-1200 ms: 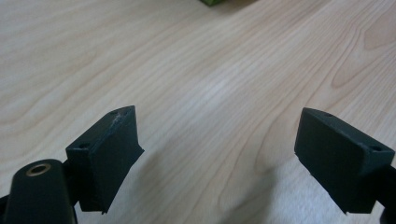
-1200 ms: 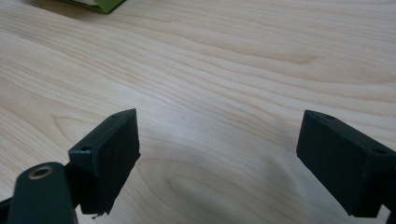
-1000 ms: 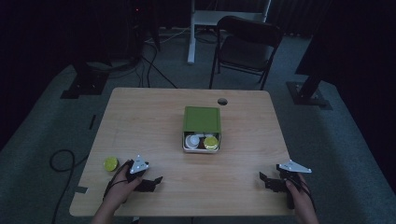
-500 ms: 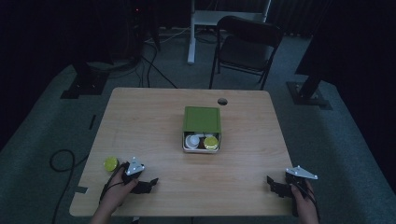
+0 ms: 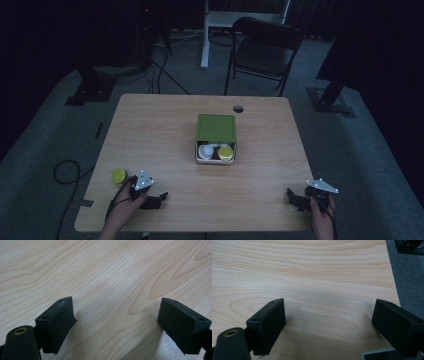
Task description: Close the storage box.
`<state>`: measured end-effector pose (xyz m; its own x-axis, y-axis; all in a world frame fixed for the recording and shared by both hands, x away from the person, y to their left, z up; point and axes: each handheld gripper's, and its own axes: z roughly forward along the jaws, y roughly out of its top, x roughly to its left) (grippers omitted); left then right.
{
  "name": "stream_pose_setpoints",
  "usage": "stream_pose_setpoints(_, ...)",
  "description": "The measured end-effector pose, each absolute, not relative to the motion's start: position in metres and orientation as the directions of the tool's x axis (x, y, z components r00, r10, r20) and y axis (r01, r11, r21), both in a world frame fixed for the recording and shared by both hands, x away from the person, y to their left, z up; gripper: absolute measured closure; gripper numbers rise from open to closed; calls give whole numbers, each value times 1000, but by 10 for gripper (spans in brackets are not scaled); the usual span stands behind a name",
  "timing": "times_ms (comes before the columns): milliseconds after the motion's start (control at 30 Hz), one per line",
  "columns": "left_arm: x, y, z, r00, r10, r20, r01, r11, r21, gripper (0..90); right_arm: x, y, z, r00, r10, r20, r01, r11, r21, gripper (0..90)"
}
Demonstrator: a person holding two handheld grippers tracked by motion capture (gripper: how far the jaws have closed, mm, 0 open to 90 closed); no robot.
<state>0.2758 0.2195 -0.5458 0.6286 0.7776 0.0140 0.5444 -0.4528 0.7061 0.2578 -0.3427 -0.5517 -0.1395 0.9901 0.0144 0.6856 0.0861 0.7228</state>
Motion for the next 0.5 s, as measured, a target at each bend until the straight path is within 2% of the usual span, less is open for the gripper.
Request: stream_pose_setpoints(500,275,218,-546,617,787,13,552,-445,705,123,259,-343,-552,-113,993,17,689,66,722,108)
